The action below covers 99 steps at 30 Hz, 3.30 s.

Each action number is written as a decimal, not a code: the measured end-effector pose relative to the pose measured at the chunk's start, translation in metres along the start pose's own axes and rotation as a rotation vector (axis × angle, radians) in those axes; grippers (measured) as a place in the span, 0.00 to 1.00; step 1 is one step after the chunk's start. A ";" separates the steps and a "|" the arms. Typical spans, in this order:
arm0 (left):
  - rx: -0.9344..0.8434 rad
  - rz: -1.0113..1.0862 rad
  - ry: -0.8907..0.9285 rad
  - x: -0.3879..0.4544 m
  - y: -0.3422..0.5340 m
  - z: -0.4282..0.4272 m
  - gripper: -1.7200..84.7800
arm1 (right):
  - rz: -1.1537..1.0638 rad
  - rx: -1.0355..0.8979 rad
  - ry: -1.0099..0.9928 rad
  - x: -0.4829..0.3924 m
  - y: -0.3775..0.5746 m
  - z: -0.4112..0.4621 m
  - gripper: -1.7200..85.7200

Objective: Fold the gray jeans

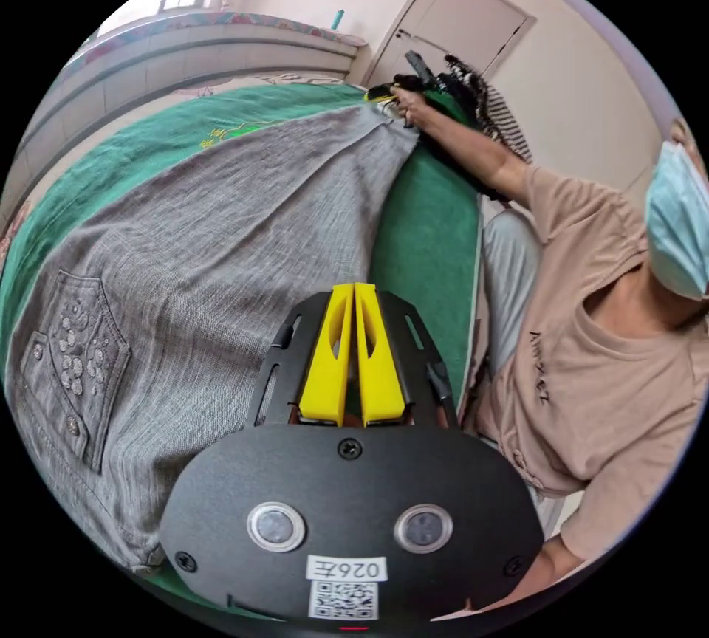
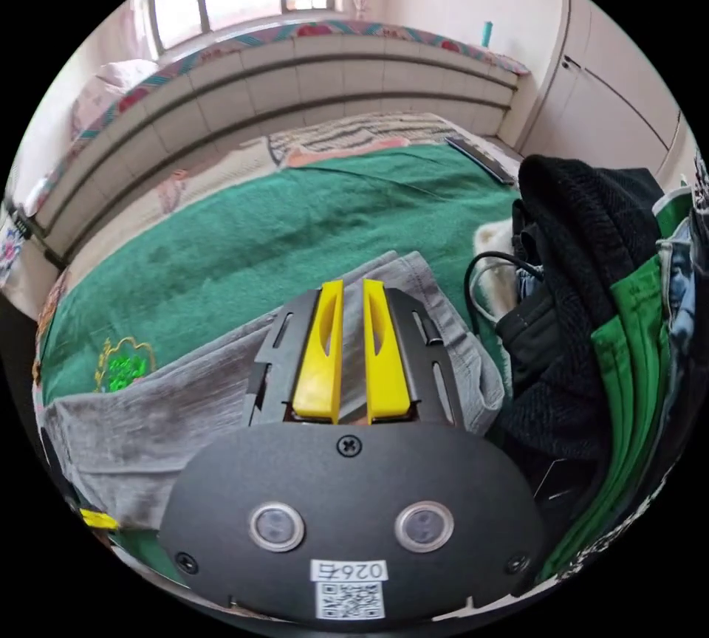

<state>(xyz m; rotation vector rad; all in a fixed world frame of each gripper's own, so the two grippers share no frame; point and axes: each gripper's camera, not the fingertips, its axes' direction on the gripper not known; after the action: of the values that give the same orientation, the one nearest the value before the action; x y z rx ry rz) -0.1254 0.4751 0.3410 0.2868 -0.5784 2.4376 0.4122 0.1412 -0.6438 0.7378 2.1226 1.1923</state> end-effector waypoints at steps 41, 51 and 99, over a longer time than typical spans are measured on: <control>0.825 -1.225 -0.391 -0.099 0.438 -0.197 0.21 | -1.219 0.228 -0.369 -0.133 0.469 0.229 0.05; 0.907 -1.249 -0.110 -0.127 0.496 -0.214 0.11 | -1.138 0.277 -0.191 -0.167 0.509 0.250 0.03; 0.063 -0.380 -0.465 0.011 0.086 -0.063 0.01 | -0.097 0.008 -0.368 -0.068 0.164 -0.003 0.01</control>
<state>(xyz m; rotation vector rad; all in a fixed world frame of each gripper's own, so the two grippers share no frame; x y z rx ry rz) -0.1911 0.4483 0.2605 0.9178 -0.5775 2.0241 0.4845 0.1646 -0.4836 0.7818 1.8363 0.9174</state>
